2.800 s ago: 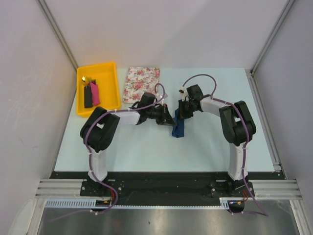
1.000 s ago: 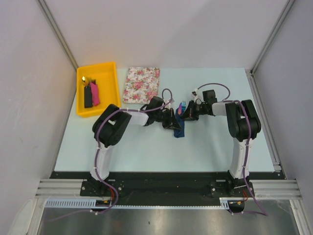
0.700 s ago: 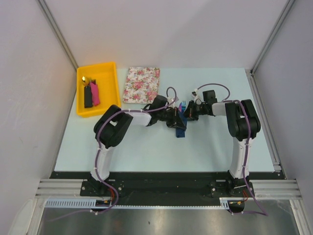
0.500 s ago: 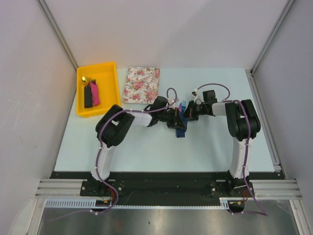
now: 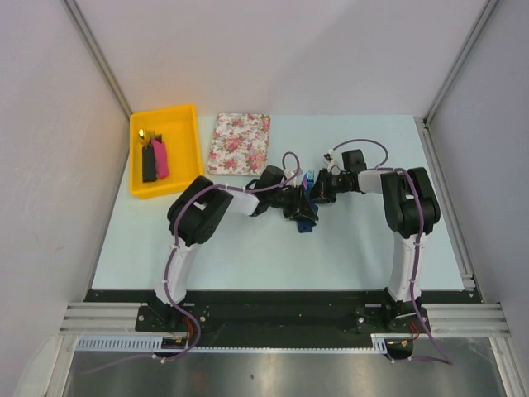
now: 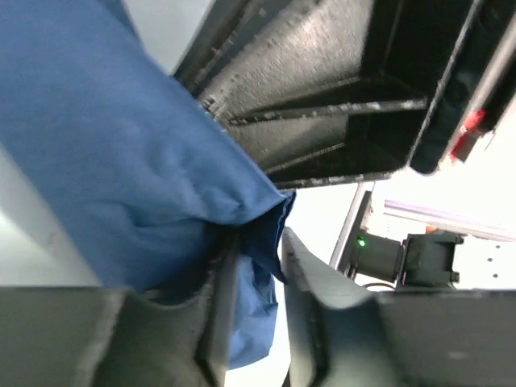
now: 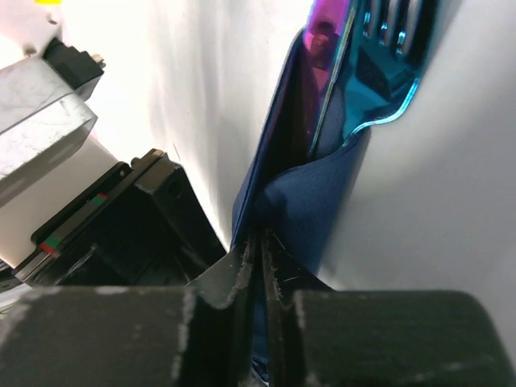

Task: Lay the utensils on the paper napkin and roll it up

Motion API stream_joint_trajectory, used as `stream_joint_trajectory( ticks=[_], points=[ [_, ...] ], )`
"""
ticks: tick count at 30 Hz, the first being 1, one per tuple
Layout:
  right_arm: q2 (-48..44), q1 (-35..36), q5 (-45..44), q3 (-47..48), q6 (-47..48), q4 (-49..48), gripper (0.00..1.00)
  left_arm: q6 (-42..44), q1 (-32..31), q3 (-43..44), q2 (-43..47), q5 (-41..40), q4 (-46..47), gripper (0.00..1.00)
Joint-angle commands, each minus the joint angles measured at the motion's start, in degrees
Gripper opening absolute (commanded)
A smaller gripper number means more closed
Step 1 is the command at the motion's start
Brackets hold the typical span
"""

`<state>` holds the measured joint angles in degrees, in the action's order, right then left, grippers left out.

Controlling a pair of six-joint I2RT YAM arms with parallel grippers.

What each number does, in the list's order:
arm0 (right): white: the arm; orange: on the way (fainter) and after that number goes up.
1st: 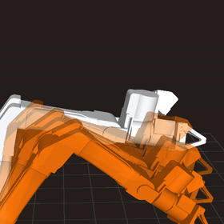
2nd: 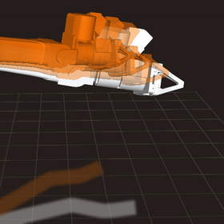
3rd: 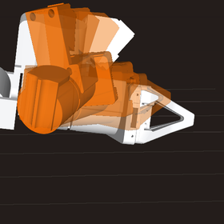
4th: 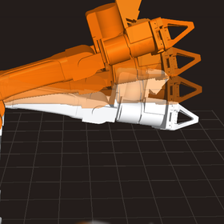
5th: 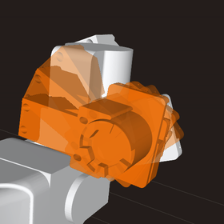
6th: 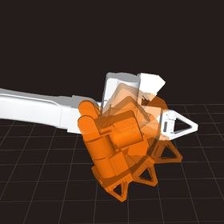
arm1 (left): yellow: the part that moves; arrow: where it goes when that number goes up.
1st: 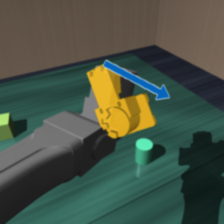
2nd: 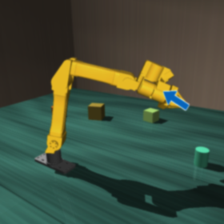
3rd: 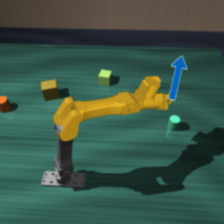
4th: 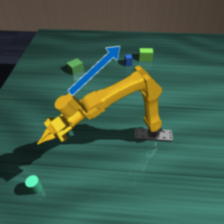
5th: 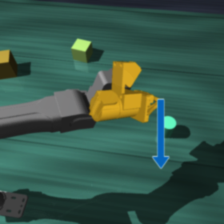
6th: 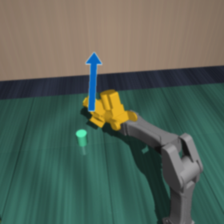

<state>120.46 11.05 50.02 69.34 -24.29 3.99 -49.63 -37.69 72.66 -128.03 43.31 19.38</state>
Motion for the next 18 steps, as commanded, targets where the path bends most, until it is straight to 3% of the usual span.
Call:
stream_joint_trajectory(
  ticks=[1,4,11,18],
  points=[
    [-1.5,-2.2,-4.5,6.3,5.1,10.4,0.13,-1.3,0.1,-1.6,-2.4,-0.7,0.8,0.43],
    [-2.5,-3.9,-4.4,9.3,7.5,16.1,0.22,-1.2,0.1,-1.8,-2.6,-0.1,2.0,0.50],
    [-3.2,-4.9,-1.7,10.6,7.6,16.5,0.50,-0.4,0.2,-1.1,-2.4,1.1,2.6,0.59],
    [-1.5,-2.3,-2.1,9.7,10.5,16.8,0.52,-0.4,0.1,-0.5,-2.4,2.0,3.7,0.61]
  ],
)
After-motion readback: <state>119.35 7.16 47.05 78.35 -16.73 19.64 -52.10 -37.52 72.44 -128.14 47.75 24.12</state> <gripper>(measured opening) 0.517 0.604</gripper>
